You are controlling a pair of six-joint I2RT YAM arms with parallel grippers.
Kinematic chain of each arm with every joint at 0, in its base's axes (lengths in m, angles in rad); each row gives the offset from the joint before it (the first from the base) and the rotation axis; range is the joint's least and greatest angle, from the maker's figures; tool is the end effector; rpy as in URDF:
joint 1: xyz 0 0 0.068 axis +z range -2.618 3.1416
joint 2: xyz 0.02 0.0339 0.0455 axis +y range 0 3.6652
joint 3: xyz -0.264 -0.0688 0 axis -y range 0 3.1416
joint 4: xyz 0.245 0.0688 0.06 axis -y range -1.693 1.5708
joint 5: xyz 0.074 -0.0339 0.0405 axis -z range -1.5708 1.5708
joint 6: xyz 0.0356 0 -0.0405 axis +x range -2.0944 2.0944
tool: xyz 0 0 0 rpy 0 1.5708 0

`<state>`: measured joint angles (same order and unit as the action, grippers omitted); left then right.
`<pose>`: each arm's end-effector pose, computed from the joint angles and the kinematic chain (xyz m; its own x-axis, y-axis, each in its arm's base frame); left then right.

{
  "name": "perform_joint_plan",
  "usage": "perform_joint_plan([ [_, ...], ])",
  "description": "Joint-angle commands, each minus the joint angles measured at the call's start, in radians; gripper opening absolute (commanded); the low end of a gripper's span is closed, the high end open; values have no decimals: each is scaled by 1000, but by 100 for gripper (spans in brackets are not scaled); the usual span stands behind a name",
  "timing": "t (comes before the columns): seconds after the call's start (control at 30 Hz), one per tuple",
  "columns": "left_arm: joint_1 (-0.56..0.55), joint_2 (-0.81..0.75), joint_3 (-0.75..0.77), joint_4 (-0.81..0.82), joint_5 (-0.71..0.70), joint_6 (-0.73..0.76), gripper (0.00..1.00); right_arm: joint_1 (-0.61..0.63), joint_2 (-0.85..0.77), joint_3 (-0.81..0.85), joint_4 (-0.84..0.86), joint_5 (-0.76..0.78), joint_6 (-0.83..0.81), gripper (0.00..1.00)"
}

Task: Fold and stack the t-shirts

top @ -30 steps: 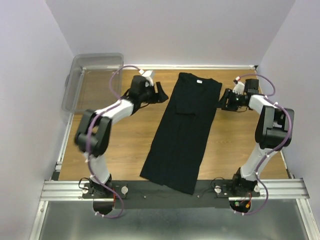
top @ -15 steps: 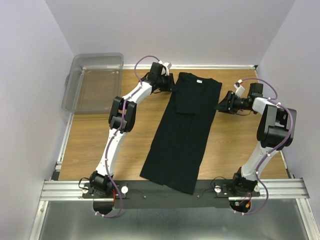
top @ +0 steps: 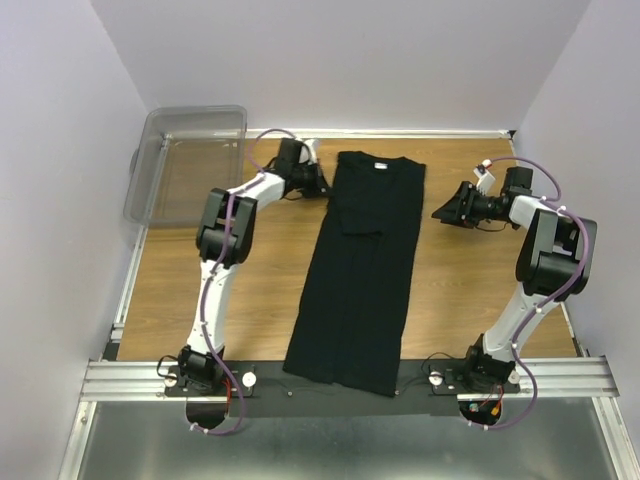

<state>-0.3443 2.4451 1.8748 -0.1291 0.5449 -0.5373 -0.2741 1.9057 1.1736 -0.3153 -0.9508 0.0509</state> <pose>0.5031 -0.2000 0.1339 -0.8594 -0.1568 -0.4866 0.2586 0.6878 -0.6783 0.3702 -0.0740 0.1617 -0.8446 0.2682 -0.4633 -0.1916 0.6567 0.7294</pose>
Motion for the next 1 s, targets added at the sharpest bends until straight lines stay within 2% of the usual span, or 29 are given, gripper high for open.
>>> perform_joint_plan([
  [0.0,105,-165,-173,108,-97,-76,0,-13,9,6,-7,-45,-17,64],
  [0.17,137,-228,-258,125,-198,-110,0,-13,13,5,-18,-68,-29,64],
  [0.33,166,-225,-240,174,-228,-176,0,-1,26,18,-54,-60,-43,65],
  [0.37,166,-225,-227,174,-214,-176,20,12,32,24,-65,-57,-69,65],
  [0.43,165,-236,-210,169,-174,-158,44,48,52,47,-85,-23,-83,66],
  [0.47,157,-250,-210,158,-174,-145,66,97,61,55,-90,-11,-85,66],
  [0.5,156,-295,-218,154,-193,-115,73,125,67,75,-90,30,-80,66],
  [0.57,156,-357,-252,131,-220,-86,75,217,105,113,-88,102,-54,67],
  [0.7,157,-621,-365,100,-363,-4,78,309,208,233,-71,231,65,68],
  [0.77,157,-745,-494,137,-381,45,80,331,253,311,-65,244,118,68],
  [0.8,157,-885,-549,172,-393,59,81,337,297,331,-62,245,135,68],
  [0.83,157,-958,-607,202,-395,75,81,351,314,348,-59,245,144,68],
  [0.87,157,-1092,-719,248,-393,103,85,360,349,385,-59,244,161,67],
  [0.97,175,-1269,-895,253,-344,117,90,383,394,438,-57,256,191,65],
])
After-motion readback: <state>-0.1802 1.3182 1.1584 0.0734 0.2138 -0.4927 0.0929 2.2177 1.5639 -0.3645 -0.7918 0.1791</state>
